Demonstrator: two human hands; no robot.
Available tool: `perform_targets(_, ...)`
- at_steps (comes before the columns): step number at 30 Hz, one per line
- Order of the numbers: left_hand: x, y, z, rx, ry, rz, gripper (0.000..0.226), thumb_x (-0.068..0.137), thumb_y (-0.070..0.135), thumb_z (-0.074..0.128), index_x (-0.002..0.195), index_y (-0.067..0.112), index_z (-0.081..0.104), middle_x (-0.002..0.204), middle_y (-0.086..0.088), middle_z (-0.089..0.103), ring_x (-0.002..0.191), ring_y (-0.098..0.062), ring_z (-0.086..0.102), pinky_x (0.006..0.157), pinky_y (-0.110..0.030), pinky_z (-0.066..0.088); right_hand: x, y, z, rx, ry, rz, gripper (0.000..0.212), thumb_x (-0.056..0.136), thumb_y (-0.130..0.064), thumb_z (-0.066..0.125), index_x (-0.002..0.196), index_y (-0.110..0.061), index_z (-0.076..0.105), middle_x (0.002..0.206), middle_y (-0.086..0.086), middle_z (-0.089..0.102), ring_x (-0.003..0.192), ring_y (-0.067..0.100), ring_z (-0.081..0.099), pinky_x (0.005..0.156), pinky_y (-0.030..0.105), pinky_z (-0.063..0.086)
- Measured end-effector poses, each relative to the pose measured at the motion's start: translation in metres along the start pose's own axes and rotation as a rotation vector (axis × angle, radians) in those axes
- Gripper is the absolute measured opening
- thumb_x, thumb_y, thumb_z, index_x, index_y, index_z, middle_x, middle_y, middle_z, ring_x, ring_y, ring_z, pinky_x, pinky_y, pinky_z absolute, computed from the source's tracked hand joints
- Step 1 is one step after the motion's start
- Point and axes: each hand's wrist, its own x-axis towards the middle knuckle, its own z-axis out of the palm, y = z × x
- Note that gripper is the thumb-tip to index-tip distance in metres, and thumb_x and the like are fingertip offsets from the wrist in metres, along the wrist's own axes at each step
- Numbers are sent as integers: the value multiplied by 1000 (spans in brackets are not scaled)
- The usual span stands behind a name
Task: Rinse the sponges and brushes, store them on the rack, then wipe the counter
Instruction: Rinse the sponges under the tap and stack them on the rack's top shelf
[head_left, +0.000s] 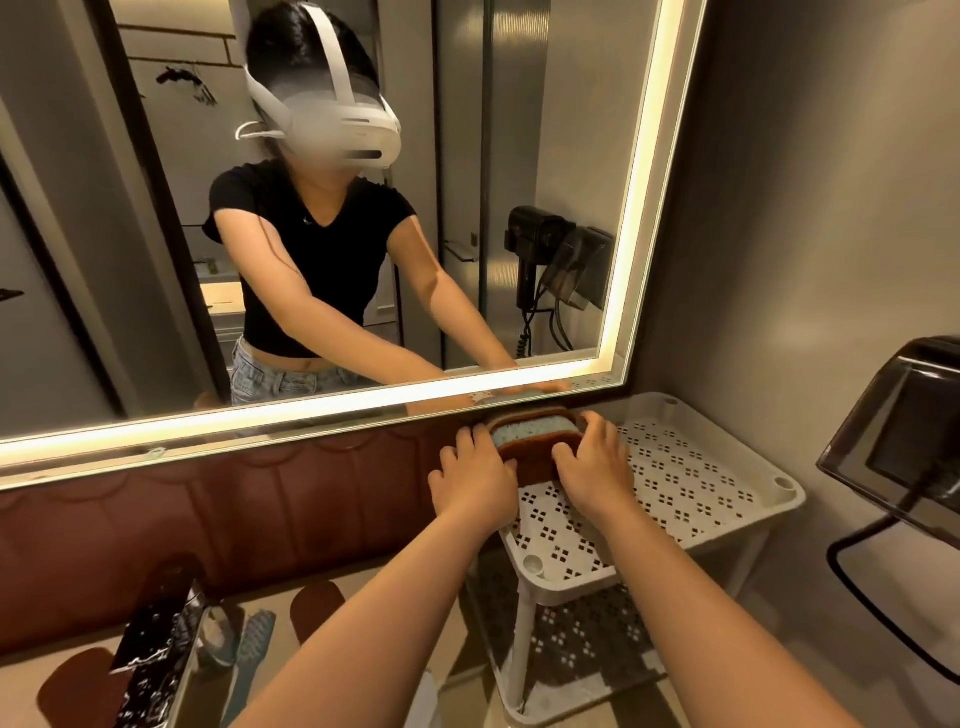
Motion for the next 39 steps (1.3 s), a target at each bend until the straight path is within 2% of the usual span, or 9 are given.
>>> perform_targets(2,-1,-1,2,-1,-6,-7,58,98,37,35,147,17,12,154,-4,15,136,-28,24,106,-45,27,-2,3,-1,-31,101,-35,52,88,-28,51,134,-16,31,137,7,34,121,23,38,95,37,39)
perform_targets(4,-1,-2,2,19,-16,-9,59,98,39,34,148,17,10,155,-3,15,137,-28,23,107,-45,26,-1,4,1,42,80,-54,45,89,-22,51,131,-14,34,133,8,36,112,21,45,90,36,45)
perform_targets(10,0,-2,1,30,-53,-19,61,97,44,32,149,21,7,157,-1,11,140,-27,19,108,-46,25,0,3,3,74,-28,-83,48,92,-16,45,140,-14,37,132,10,49,122,25,46,101,38,41)
perform_targets(14,2,-1,-2,57,-78,-28,62,98,44,32,149,20,7,157,-1,9,140,-28,18,108,-46,24,-1,0,4,130,-47,-50,55,88,-16,48,141,-15,33,136,10,42,125,27,42,106,45,39)
perform_targets(18,-4,0,1,-8,-46,-36,62,98,41,33,149,20,5,157,-1,8,139,-28,21,107,-46,26,7,6,8,191,-110,-3,59,82,-20,51,138,-19,33,131,10,48,123,31,45,101,50,43)
perform_targets(25,-1,-1,5,-59,-31,-49,64,98,40,36,149,17,5,157,-2,9,138,-29,22,107,-46,27,10,8,3,240,-147,-13,49,88,-12,52,135,-20,40,130,11,50,121,27,48,102,45,44)
perform_targets(31,-6,-4,-9,-135,-143,-29,74,96,43,39,150,14,-1,158,-7,1,142,-32,15,113,-46,20,1,2,0,107,-93,-18,56,90,-19,53,141,-15,30,137,12,44,128,30,43,105,44,41)
perform_targets(35,-25,-19,-39,-78,-202,101,59,96,44,39,144,12,28,152,-13,25,139,-31,26,114,-46,24,-17,-8,-14,-141,-8,-31,60,92,-25,54,143,-11,27,140,12,37,127,28,42,96,39,42)
perform_targets(39,-59,-42,-83,-30,-299,234,55,98,44,33,145,14,32,156,-9,21,145,-22,16,117,-35,15,-52,-22,-29,-270,-20,-207,48,92,-32,52,136,-16,41,135,8,39,125,25,37,95,36,40)
